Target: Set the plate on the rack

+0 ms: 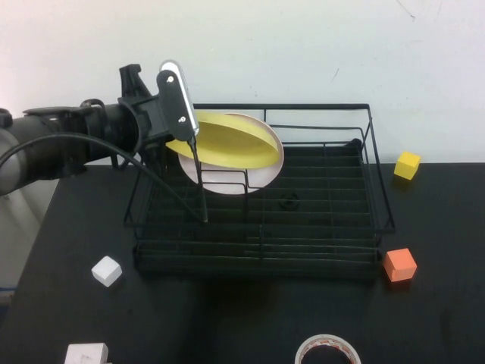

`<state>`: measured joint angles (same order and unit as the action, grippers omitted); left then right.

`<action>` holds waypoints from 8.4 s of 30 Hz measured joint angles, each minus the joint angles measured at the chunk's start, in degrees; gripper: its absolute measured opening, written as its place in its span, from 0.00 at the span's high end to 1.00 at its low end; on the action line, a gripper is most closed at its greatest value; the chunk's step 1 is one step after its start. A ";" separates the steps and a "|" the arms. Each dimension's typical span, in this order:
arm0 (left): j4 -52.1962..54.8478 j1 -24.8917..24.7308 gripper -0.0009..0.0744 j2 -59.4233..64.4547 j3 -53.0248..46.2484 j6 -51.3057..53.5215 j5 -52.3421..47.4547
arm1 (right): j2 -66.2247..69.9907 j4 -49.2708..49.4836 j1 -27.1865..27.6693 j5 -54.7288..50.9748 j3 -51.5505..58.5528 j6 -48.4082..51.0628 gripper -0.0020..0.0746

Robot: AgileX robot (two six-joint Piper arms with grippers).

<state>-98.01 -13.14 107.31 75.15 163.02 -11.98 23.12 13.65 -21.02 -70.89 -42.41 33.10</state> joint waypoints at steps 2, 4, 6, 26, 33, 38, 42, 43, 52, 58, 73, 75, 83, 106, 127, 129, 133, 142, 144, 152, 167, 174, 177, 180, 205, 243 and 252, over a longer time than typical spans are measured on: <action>0.00 0.00 0.90 0.49 0.94 0.14 -0.41 | 0.00 0.00 0.00 0.00 0.00 0.00 0.97; 0.00 0.00 0.90 1.75 2.34 0.14 -0.51 | 0.00 0.00 0.00 0.00 0.00 0.00 0.97; 0.00 0.00 0.90 3.09 3.56 -0.98 -0.51 | 0.00 0.00 0.00 0.00 0.00 -0.11 0.97; -0.12 0.00 0.29 8.50 5.42 -15.25 0.90 | 0.00 0.00 0.00 0.00 0.00 -1.94 0.97; -0.12 -1.06 0.45 3.62 5.42 -24.87 5.82 | 0.00 0.00 0.00 0.00 0.00 -2.18 0.97; -0.95 -5.32 0.80 -4.44 5.42 -35.74 19.40 | 0.00 -1.43 0.00 0.00 0.00 -3.40 0.97; -1.91 -10.23 0.95 -11.65 4.22 -41.25 34.45 | 0.00 -6.61 0.00 0.10 0.00 -6.11 0.97; -2.16 -11.59 0.97 -13.50 3.38 -41.69 37.43 | 0.00 -8.31 0.00 0.72 0.00 -7.13 0.97; -3.41 -22.83 0.99 -33.13 -10.79 -56.93 47.66 | 0.00 -15.18 0.00 16.95 0.36 -8.61 0.97; -3.66 -31.79 0.99 -48.09 -23.38 -66.03 44.91 | 0.00 -14.01 0.00 27.13 5.78 -7.21 0.97; -3.75 -47.07 0.99 -70.97 -44.57 -70.69 43.20 | 0.00 -7.77 0.00 28.33 15.19 -6.28 0.97; -3.75 -47.20 0.99 -71.81 -45.42 -70.92 42.97 | 0.00 -7.77 0.00 26.46 15.33 -6.28 0.97; -3.75 -47.28 0.99 -72.14 -45.94 -71.54 42.50 | 0.00 -7.77 0.00 22.55 15.33 -6.28 0.97; -3.16 -19.40 0.99 -81.70 -51.08 -69.64 22.94 | 0.00 -7.28 0.00 22.22 15.33 -6.39 0.97; 13.69 4.77 0.99 -101.32 -64.75 -78.52 11.23 | 0.00 -7.20 0.00 22.22 15.33 -6.39 0.98; 30.72 4.90 0.99 -101.32 -64.75 -95.38 8.64 | 0.00 -7.20 0.00 22.22 15.33 -6.39 0.98; 68.29 5.42 0.99 -101.37 -65.58 -135.50 3.51 | 0.00 -7.20 0.00 22.22 15.33 -6.39 0.98; 98.37 5.68 0.99 -104.91 -75.76 -172.70 -0.43 | 0.00 -7.20 0.00 22.22 15.33 -6.39 0.98; 98.99 5.68 0.99 -106.96 -76.35 -176.08 -3.00 | 0.00 -7.20 0.00 22.22 15.33 -6.39 0.98; 99.78 5.81 0.99 -107.89 -76.25 -179.46 -5.42 | 0.00 -6.85 0.00 21.69 15.33 -6.39 0.98; 99.48 5.81 0.99 -107.89 -76.25 -179.46 -5.53 | 0.00 -6.76 0.00 21.25 15.33 -6.39 0.98; 99.35 5.81 0.99 -107.89 -76.25 -179.46 -5.63 | 0.00 -6.76 0.00 21.14 15.33 -6.39 0.98; 99.35 5.81 0.99 -107.89 -76.25 -179.46 -5.63 | 0.00 -6.76 0.00 21.14 15.33 -6.39 0.98; 99.35 5.81 0.99 -107.89 -76.25 -179.46 -5.63 | 0.00 -6.64 0.00 21.14 15.33 -6.39 0.98; 99.35 5.81 0.99 -107.89 -76.25 -179.46 -5.86 | -23.95 -10.61 27.35 36.44 17.38 -8.63 0.98; 99.35 5.81 0.99 -107.89 -76.19 -179.46 -5.96 | -23.95 -13.65 27.35 51.76 43.70 -12.52 0.98; 99.35 5.81 0.99 -107.89 -76.19 -179.46 -5.96 | -23.95 -13.95 27.35 50.69 43.47 -23.29 0.98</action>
<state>1.34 -7.33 -0.58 -1.04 -16.44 -17.94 -0.83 -0.30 6.34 -20.21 1.06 9.82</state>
